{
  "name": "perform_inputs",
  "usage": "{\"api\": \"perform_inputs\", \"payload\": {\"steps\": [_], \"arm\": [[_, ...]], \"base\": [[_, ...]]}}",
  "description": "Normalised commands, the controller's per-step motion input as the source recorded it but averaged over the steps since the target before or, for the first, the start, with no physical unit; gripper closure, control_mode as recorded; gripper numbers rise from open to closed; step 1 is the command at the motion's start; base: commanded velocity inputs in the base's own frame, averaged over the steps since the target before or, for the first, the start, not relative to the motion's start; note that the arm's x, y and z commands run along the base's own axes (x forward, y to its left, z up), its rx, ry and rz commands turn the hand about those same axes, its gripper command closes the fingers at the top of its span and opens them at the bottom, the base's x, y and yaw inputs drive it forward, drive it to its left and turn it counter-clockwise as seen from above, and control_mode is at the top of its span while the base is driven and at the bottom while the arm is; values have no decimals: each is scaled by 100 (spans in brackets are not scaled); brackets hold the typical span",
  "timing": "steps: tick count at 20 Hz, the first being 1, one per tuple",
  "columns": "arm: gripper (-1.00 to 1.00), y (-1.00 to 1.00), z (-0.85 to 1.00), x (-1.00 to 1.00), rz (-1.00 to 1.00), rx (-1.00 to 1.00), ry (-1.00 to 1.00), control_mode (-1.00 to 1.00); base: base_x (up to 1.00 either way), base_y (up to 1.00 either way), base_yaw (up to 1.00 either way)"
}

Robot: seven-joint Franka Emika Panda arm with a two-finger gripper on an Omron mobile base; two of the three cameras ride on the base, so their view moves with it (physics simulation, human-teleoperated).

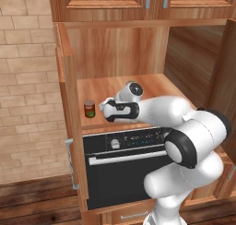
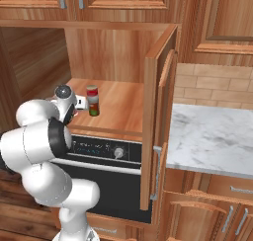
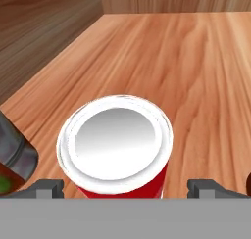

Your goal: Stack two cans on top of the other two cans in the cabinet.

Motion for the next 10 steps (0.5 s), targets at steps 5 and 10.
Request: {"api": "perform_inputs", "payload": {"steps": [5,10], "arm": [[-100,3,-6,11,0,0,0,-100],[-100,4,-3,8,0,0,0,-100]], "base": [[0,0,0],[0,0,0]]}}
